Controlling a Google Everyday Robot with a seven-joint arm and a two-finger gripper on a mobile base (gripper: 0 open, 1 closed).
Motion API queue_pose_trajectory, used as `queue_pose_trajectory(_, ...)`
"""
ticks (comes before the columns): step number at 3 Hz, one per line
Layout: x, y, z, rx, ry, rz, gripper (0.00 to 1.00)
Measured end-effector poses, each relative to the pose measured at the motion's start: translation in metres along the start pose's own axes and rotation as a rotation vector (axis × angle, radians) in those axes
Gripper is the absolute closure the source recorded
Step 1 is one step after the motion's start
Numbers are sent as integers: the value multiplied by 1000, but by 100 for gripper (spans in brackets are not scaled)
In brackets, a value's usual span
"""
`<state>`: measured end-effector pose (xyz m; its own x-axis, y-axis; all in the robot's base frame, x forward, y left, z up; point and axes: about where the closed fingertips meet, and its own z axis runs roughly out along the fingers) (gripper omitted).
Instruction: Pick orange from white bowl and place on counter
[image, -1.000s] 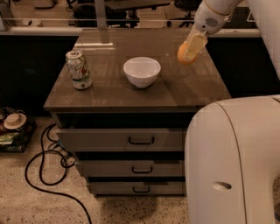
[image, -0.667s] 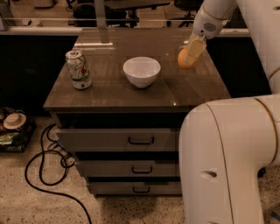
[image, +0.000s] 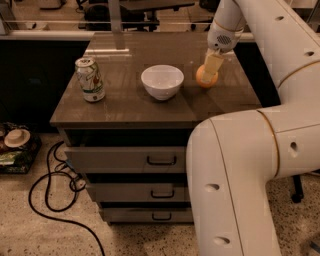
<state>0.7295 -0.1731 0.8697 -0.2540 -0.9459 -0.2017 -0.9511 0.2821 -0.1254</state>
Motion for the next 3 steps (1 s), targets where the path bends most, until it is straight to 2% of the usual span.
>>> queue_pose_trajectory(1,-8,0,18,-23,4,-13,100)
queue_pose_trajectory(2,-8,0,23,-35,-2,-8,100)
queue_pose_trajectory(3,-9,1,22,-35,-2,-9,86)
